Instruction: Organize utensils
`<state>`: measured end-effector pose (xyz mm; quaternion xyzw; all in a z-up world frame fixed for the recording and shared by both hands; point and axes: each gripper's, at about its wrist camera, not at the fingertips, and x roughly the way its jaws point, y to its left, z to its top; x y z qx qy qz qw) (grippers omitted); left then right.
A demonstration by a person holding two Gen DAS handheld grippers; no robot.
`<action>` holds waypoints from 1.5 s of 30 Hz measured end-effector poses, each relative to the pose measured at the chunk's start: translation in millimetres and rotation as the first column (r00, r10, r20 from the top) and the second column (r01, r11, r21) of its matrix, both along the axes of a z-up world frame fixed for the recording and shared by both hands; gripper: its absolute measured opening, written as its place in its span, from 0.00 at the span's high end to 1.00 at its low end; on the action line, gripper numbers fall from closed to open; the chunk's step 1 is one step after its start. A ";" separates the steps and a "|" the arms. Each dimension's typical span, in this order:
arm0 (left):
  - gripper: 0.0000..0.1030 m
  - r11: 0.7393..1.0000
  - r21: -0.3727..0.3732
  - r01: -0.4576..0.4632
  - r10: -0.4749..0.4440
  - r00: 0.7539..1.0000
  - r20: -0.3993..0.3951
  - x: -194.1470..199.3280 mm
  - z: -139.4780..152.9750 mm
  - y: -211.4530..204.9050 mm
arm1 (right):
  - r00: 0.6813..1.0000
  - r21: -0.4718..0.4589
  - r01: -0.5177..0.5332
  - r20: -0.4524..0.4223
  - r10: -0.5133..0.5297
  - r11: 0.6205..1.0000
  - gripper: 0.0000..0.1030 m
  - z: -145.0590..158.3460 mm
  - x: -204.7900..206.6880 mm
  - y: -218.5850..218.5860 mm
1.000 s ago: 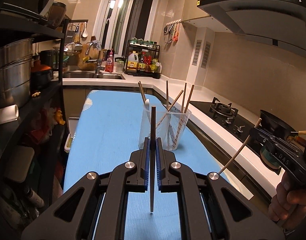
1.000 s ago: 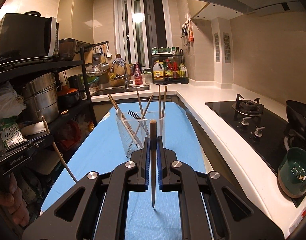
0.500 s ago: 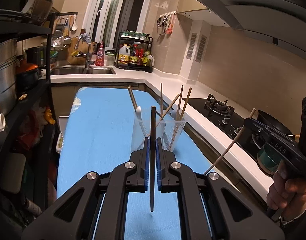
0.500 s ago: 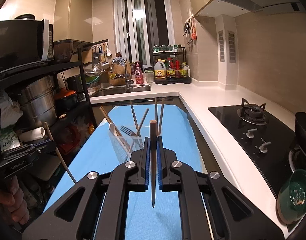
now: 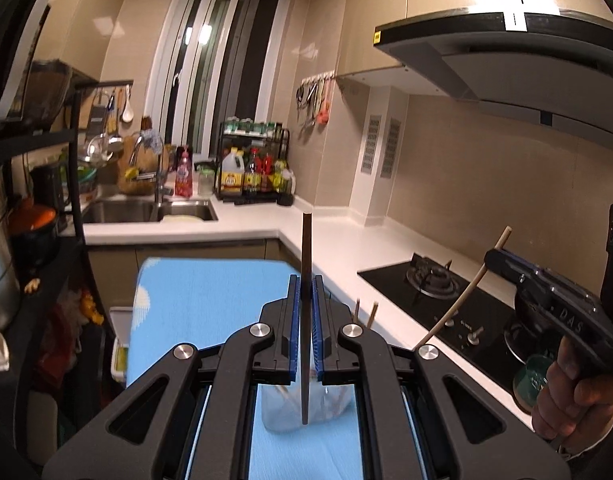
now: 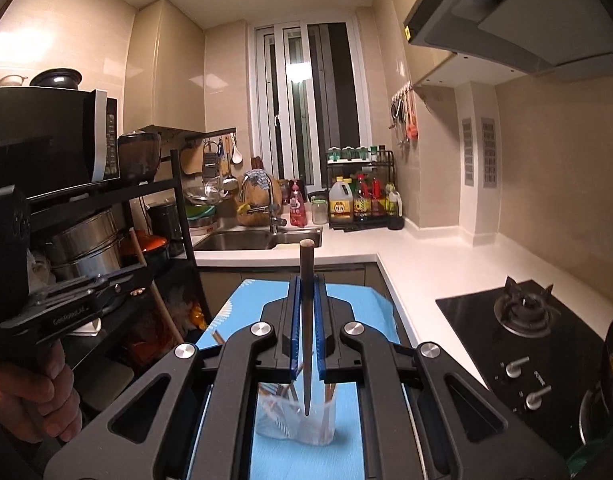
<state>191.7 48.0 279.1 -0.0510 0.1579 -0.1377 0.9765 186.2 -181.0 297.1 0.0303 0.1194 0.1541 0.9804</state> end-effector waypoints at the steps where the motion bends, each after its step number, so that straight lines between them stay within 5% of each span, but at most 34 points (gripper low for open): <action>1: 0.94 1.000 0.004 -0.001 0.001 1.000 0.007 5.3 3.3 -1.5 | 1.000 -0.002 -0.002 0.002 0.002 1.000 0.93 0.9 5.9 2.1; 8: 0.94 1.000 0.015 -0.013 0.013 1.000 0.004 46.7 1.1 -7.3 | 1.000 -0.015 -0.010 -0.020 0.010 1.000 0.93 -12.5 40.1 6.7; 18: 0.94 0.985 0.170 0.023 0.007 0.985 -0.170 85.6 -47.1 -24.2 | 0.994 -0.023 -0.020 -0.109 0.017 1.000 0.93 -51.6 74.5 13.6; 23: 0.93 0.983 0.175 0.049 -0.010 0.976 -0.218 89.6 -60.7 -27.3 | 0.986 -0.054 -0.022 -0.166 0.013 0.998 0.90 -68.6 83.2 20.5; 25: 0.86 0.983 0.173 0.059 -0.018 0.974 -0.226 86.2 -61.2 -27.2 | 0.981 -0.056 -0.019 -0.194 0.008 0.998 0.89 -73.6 84.4 20.3; 27: 0.68 0.985 0.167 0.048 -0.013 0.979 -0.204 77.5 -56.3 -24.4 | 0.978 -0.066 -0.014 -0.208 0.000 0.998 0.70 -75.5 79.8 19.4; 29: 0.68 0.990 0.138 0.034 -0.008 0.983 -0.184 65.9 -50.7 -18.1 | 0.980 -0.063 0.000 -0.198 -0.013 0.998 0.55 -74.9 69.5 15.9; 35: 0.49 0.999 0.038 -0.029 0.034 0.989 -0.146 20.9 -59.1 2.0 | 0.981 -0.050 0.124 -0.147 -0.130 0.991 0.42 -95.8 16.2 2.6; 39: 0.31 0.994 0.029 -0.101 0.105 0.985 -0.138 -12.6 -92.3 4.2 | 0.967 -0.058 0.189 -0.162 -0.196 0.980 0.13 -127.7 -21.0 -2.8; 45: 0.07 0.982 0.047 -0.181 0.186 0.966 -0.177 -53.9 -154.9 -8.0 | 0.941 -0.150 0.234 -0.212 -0.262 0.961 0.05 -167.8 -53.9 0.1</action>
